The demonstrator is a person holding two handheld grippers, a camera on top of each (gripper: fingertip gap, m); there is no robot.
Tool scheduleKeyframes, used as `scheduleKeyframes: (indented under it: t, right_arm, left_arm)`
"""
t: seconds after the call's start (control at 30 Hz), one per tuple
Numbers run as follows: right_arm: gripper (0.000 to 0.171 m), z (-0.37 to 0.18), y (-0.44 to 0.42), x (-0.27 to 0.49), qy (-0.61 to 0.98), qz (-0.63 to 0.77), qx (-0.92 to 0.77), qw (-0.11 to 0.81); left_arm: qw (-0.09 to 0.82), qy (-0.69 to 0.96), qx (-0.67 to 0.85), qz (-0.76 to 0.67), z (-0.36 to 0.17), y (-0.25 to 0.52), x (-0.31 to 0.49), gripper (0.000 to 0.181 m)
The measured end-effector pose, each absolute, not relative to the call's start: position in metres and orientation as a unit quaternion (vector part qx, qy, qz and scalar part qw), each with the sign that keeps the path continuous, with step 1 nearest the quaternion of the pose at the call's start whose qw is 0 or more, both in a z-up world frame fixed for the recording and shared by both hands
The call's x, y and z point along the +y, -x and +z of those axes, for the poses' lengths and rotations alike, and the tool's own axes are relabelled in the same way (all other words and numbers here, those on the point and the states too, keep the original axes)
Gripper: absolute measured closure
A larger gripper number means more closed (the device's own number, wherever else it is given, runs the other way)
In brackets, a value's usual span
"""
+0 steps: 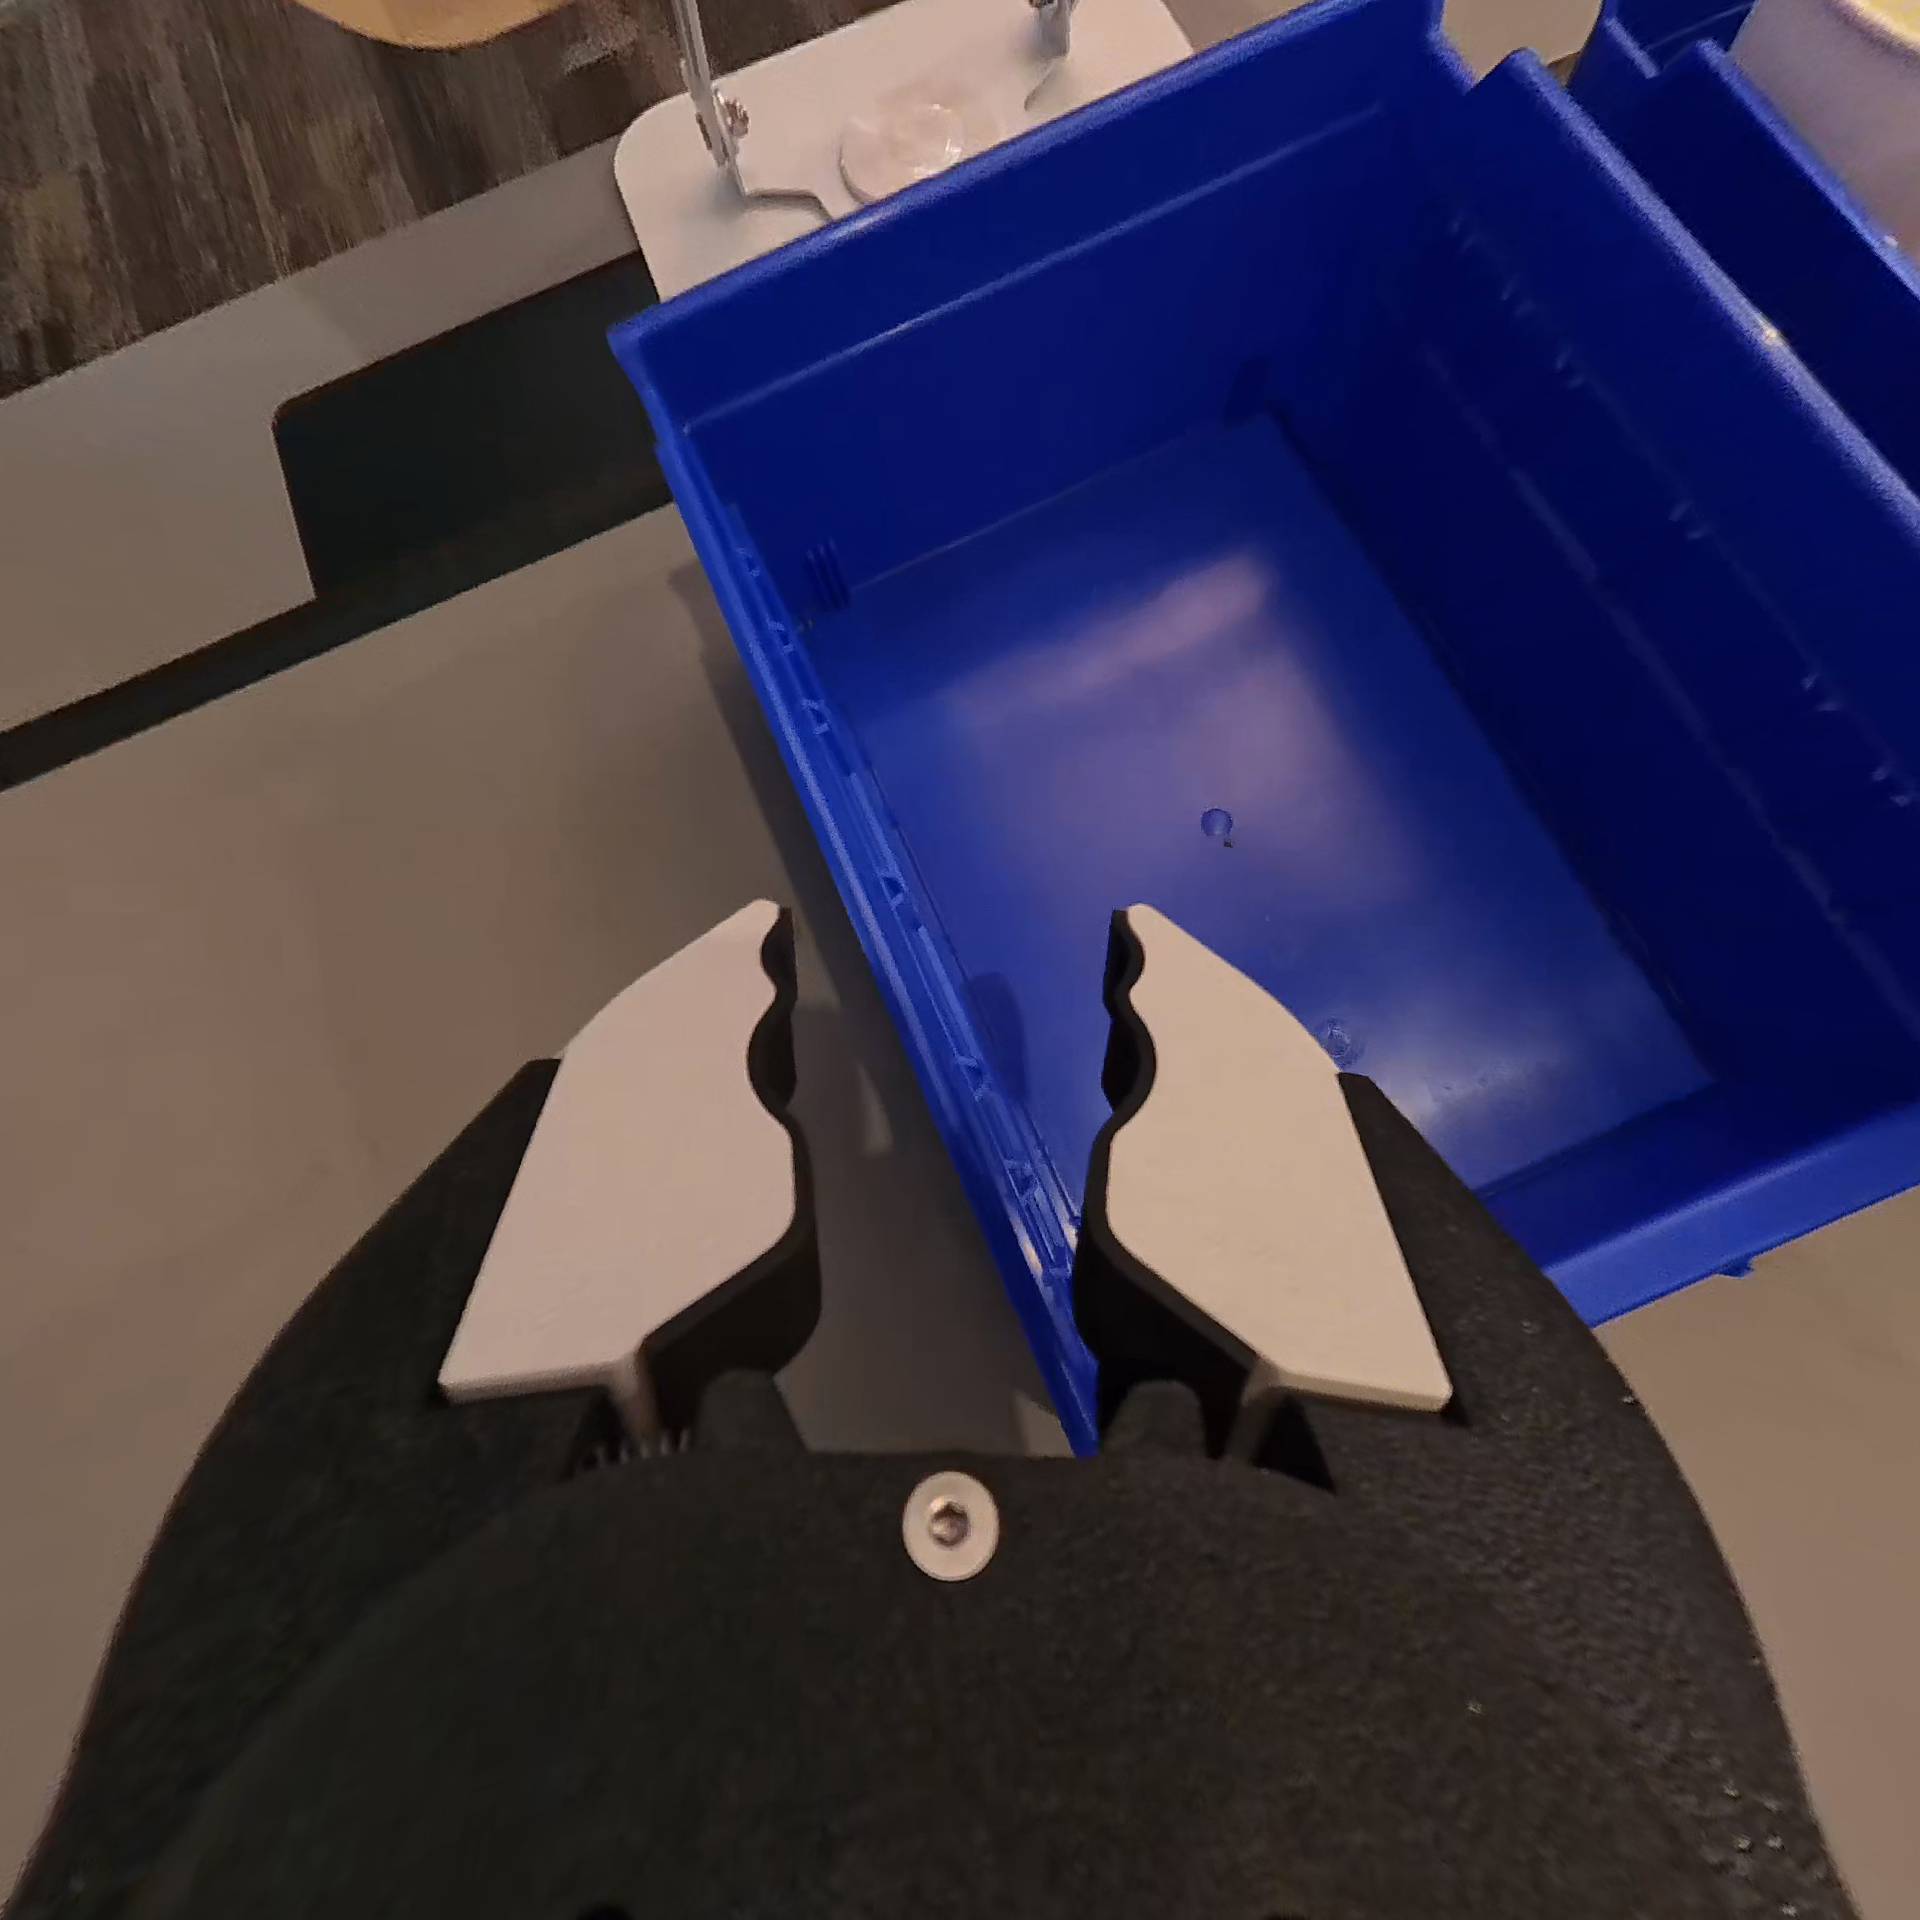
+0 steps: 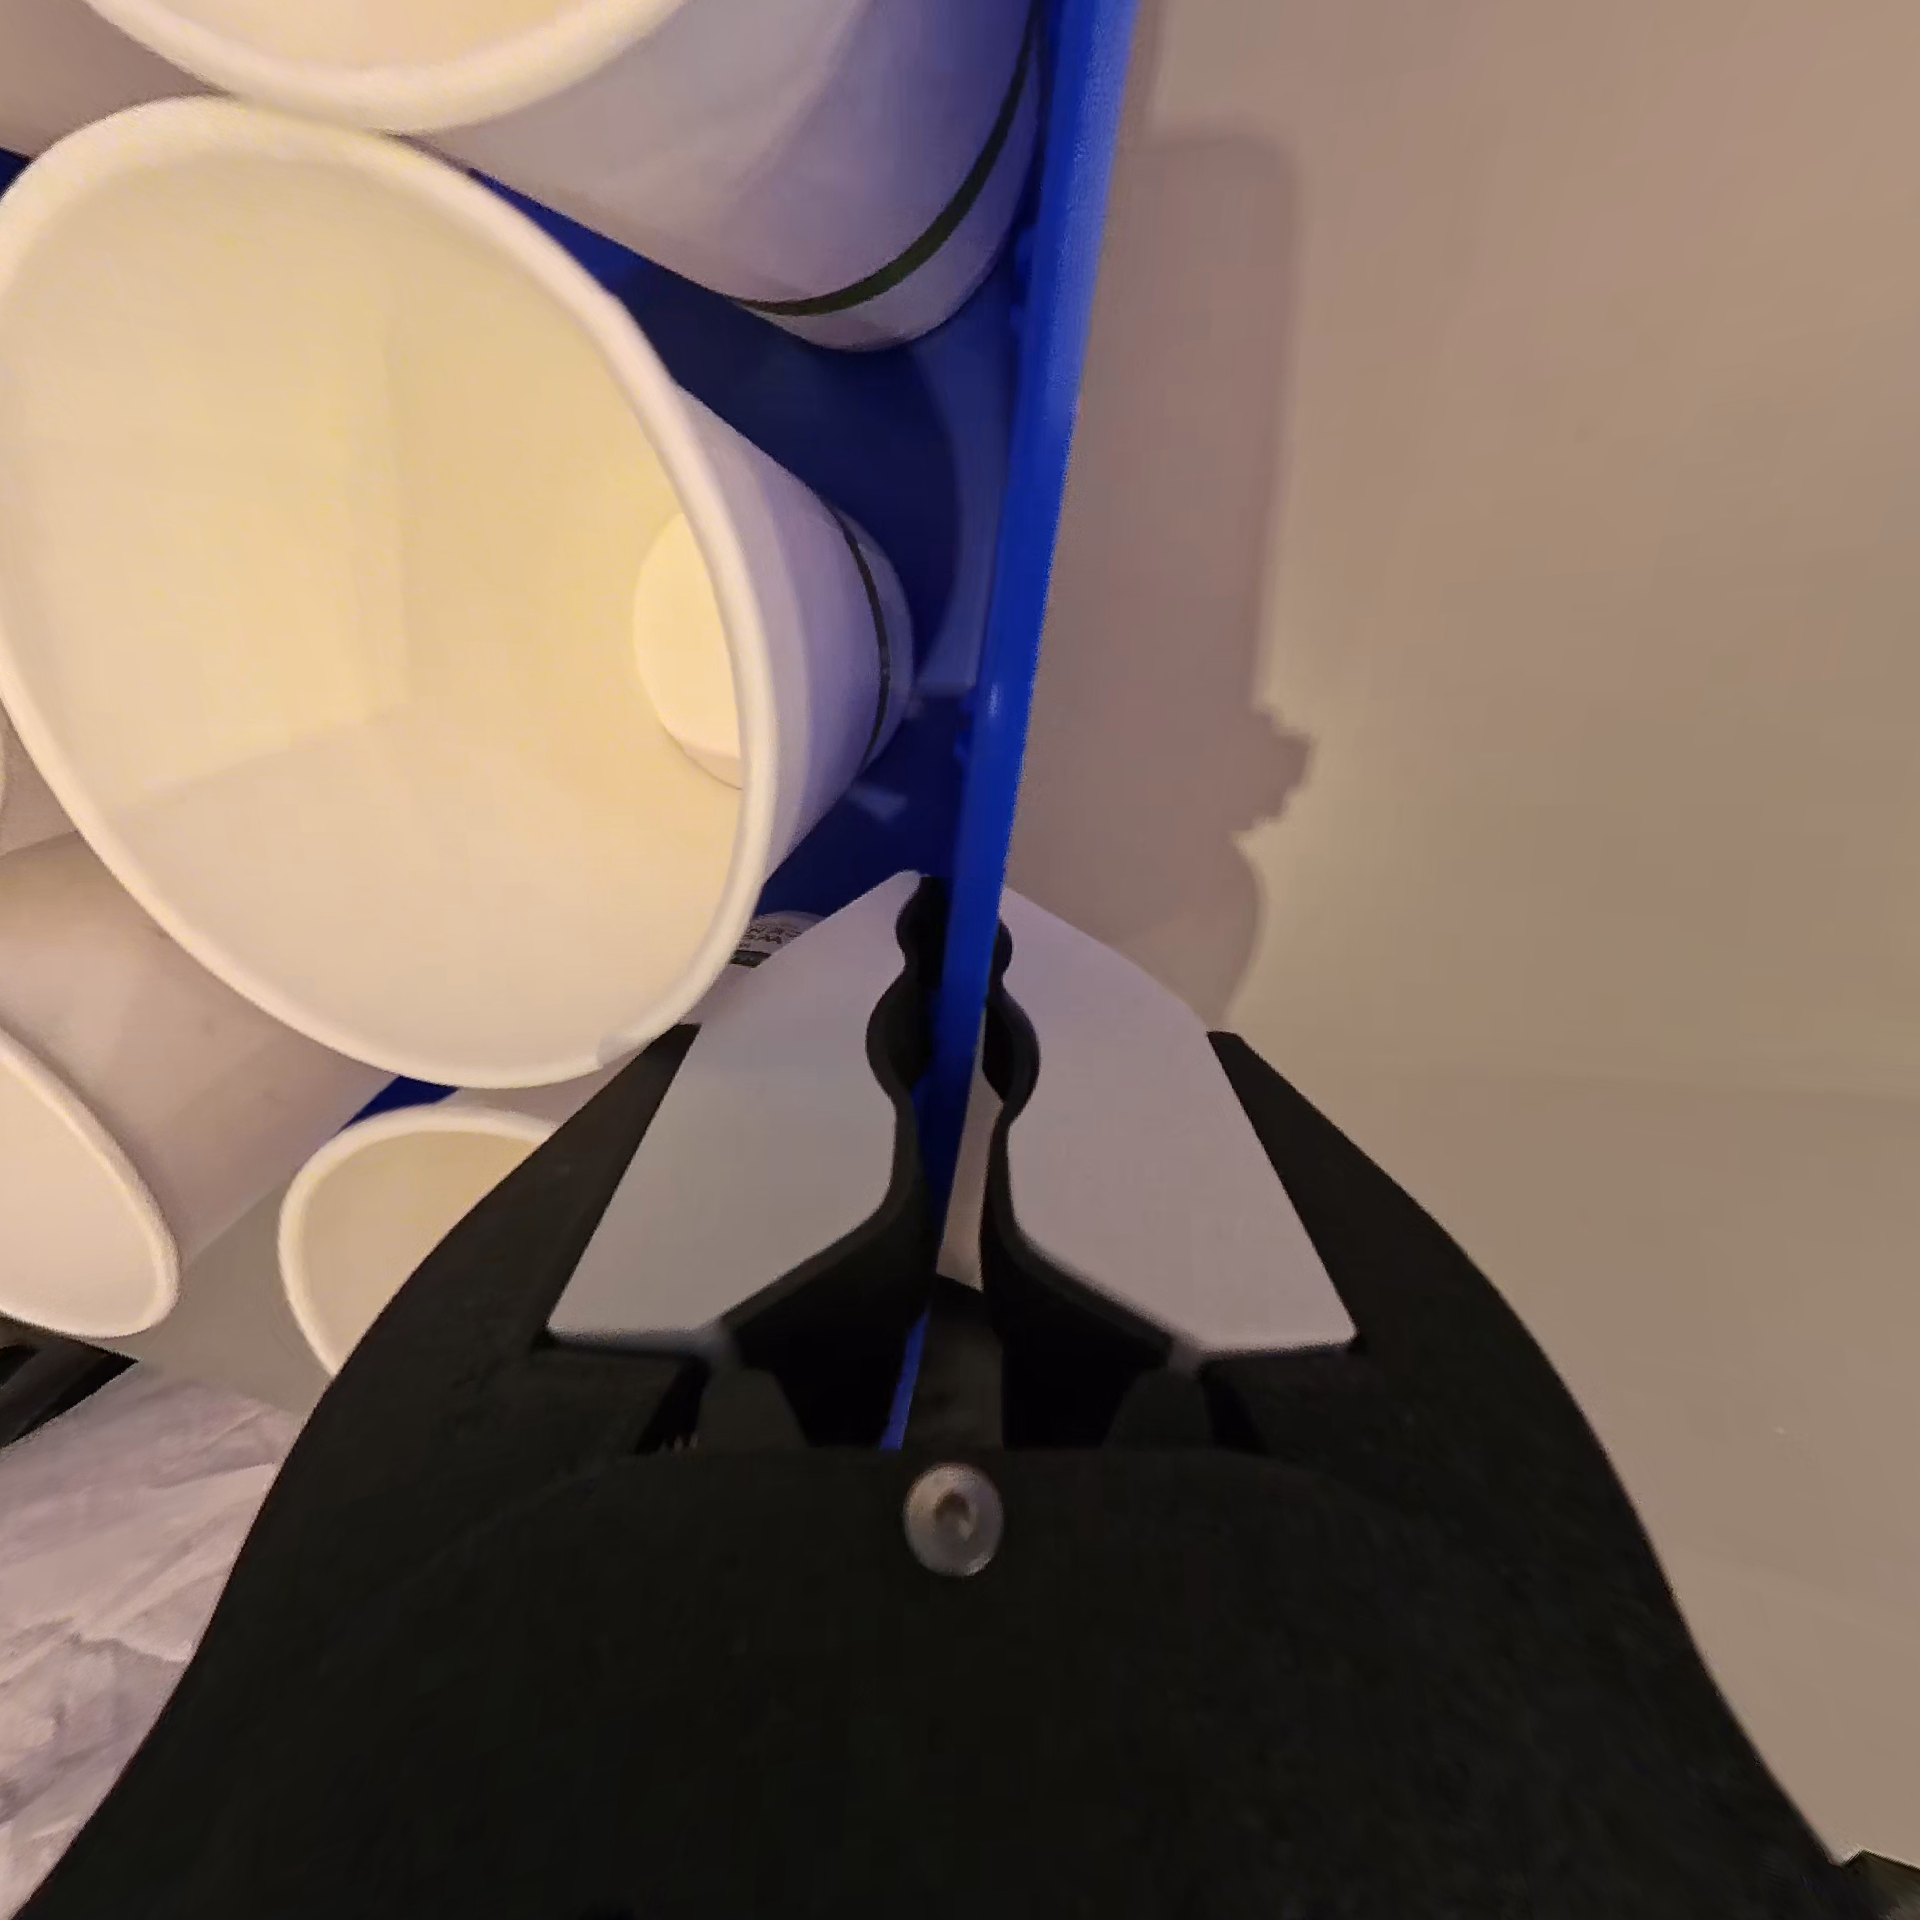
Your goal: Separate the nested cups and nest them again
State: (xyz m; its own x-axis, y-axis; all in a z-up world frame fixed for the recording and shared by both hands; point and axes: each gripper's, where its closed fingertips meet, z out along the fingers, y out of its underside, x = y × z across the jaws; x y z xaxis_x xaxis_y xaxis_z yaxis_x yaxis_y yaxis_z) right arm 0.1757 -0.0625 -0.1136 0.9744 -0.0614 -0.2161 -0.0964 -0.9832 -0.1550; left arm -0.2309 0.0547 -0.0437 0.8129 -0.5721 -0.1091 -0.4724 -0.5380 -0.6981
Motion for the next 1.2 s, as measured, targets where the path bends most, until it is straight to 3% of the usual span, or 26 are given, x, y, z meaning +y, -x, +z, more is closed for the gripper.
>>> scheduleKeyframes:
  t: [0.7,1.0,1.2]
  right_arm:
    - [0.165,-0.089,-0.206,-0.095,0.985,0.151,0.065,0.050]
    - [0.166,-0.027,-0.207,-0.088,0.992,0.098,0.045,0.073]
    - [0.166,0.019,-0.151,-0.059,0.991,0.107,-0.002,0.076]
  left_arm:
    - [0.431,0.850,0.275,-0.123,0.035,0.272,0.092,0.126]
    - [0.457,0.854,0.200,-0.149,0.048,0.330,0.106,0.130]
    - [0.459,0.861,0.169,-0.137,0.051,0.370,0.103,0.131]
